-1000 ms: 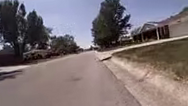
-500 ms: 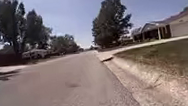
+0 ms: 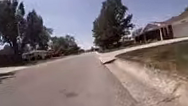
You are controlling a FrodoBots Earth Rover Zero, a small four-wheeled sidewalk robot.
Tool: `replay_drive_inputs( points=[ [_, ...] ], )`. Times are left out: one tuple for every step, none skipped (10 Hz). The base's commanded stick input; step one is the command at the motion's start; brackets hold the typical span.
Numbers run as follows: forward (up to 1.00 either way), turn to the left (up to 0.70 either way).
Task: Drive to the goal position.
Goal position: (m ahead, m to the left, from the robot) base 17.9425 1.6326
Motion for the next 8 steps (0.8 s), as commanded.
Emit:
replay_drive_inputs(
  points=[
    [0.70,0.00],
    [0.70,0.00],
    [0.70,0.00],
    [0.70,0.00],
    [0.70,0.00],
    [0.70,0.00],
    [0.70,0.00],
    [0.70,0.00]
  ],
)
